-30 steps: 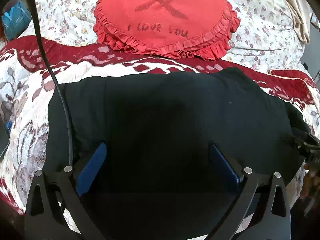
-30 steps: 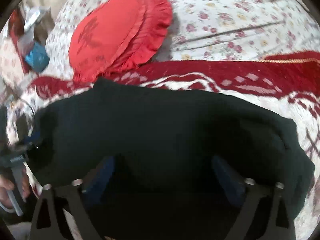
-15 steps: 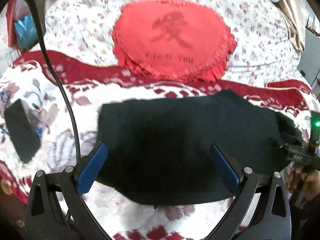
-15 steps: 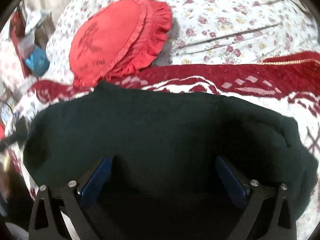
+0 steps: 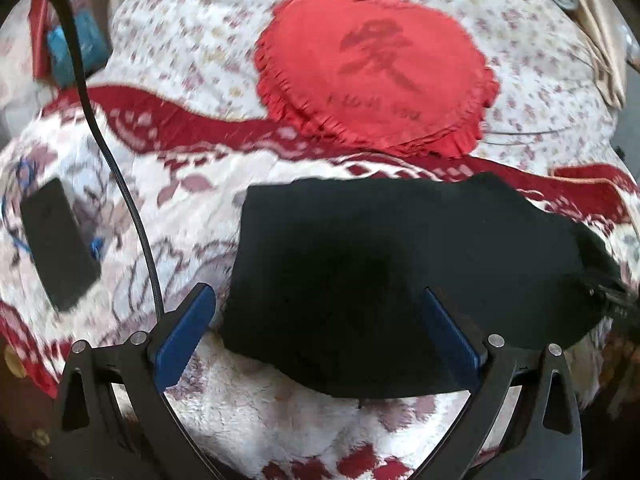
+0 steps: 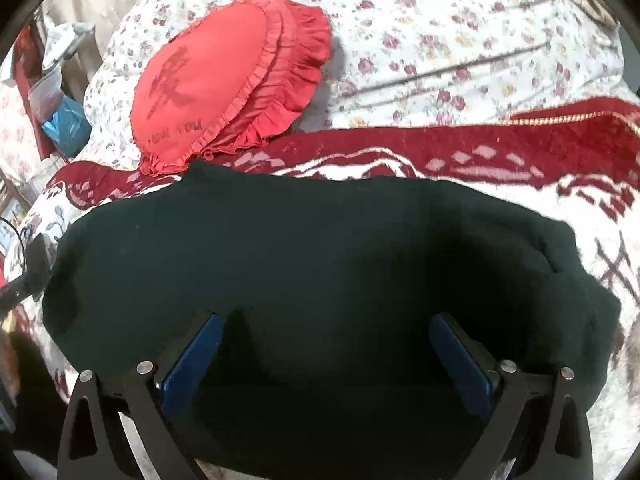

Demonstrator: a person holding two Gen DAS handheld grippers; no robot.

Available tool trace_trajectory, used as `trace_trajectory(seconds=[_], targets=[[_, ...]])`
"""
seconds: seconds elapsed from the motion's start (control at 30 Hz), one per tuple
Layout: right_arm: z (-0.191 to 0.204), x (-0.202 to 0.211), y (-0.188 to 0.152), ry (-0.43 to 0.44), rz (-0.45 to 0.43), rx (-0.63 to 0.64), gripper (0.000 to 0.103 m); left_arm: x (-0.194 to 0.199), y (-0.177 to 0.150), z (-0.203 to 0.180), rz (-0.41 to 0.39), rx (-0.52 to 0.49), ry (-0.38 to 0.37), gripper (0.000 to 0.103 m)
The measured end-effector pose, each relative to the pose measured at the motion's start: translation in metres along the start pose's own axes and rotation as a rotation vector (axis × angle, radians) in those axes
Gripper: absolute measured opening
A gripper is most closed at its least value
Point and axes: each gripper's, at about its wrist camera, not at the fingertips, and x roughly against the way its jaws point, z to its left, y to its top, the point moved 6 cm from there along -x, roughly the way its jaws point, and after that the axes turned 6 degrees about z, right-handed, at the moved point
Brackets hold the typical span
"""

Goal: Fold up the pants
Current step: 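Press and flatten the folded pants with both grippers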

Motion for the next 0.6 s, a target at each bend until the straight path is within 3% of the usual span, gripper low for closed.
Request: trace_trajectory(seconds=[0.07,0.2,0.6], targets=[[0.003,-0.002,-0.001,-0.023,0.012,0.027,0.103,-0.003,0.003,0.005,0.005,0.049,-0.057,0.102],[0.004,-0.004,-0.003,-0.04,0.014,0.051,0.103,-0.01,0.003,0.009,0.029,0.09,-0.066,0.102],[0.004,-0.004,-0.002,-0.045,0.023,0.048,0.103,-0.008,0.001,-0.004,-0.011,-0.003,0.014,0.102]])
